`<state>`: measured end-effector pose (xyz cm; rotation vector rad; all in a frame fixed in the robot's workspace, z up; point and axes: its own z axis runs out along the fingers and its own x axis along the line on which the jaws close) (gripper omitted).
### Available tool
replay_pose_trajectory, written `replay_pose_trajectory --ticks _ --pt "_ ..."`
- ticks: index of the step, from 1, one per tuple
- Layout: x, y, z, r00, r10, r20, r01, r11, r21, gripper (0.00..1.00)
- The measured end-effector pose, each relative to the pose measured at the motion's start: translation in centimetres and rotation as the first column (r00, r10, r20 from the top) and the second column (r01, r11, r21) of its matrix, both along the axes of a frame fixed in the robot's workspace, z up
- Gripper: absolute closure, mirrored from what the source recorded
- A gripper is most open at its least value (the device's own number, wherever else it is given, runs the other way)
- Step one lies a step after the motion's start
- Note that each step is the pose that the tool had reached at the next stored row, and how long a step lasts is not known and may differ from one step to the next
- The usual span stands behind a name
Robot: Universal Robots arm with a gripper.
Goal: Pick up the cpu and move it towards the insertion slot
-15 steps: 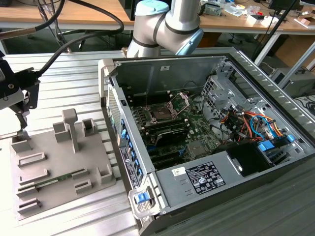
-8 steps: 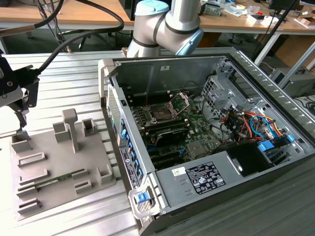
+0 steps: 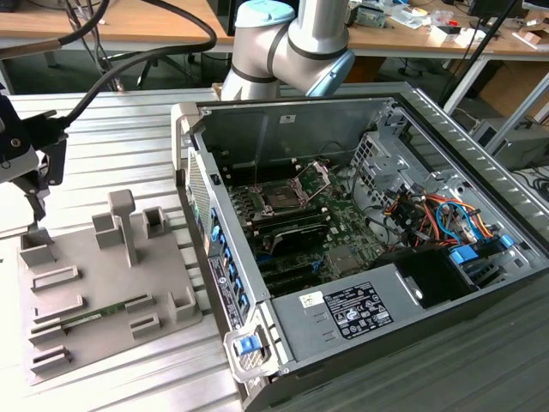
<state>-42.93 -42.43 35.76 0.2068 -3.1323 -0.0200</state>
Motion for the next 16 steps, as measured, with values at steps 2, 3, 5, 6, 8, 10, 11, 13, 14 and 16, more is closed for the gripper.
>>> replay_pose_trajectory --ticks 2,3,5,6,8,10,11,13,14,16 --pt "0.00 0.00 0.12 1.0000 0.000 0.0000 0.000 1.0000 0.0000 0.45" --pt "0.00 0.01 0.17 1.0000 0.000 0.0001 0.000 1.0000 0.0001 0.45" --pt "0.00 0.01 0.27 1.0000 0.000 0.0002 0.000 1.0000 0.0001 0.45" --pt "0.00 0.01 0.32 1.0000 0.000 0.0001 0.000 1.0000 0.0001 0.45" --pt "0.00 0.01 0.48 1.0000 0.000 0.0001 0.000 1.0000 0.0000 0.45" --pt "0.00 0.01 0.68 1.0000 0.000 0.0000 0.000 1.0000 0.0001 0.45" --pt "0.00 0.01 0.77 1.0000 0.000 0.0000 0.000 1.0000 0.0001 0.45" --pt "0.00 0.01 0.95 1.0000 0.000 0.0002 0.000 1.0000 0.0001 0.45" --pt "0.00 0.01 1.02 1.0000 0.000 0.0002 0.000 1.0000 0.0000 0.45" --pt "0.00 0.01 1.26 1.0000 0.000 0.0001 0.000 1.0000 0.0001 0.45"
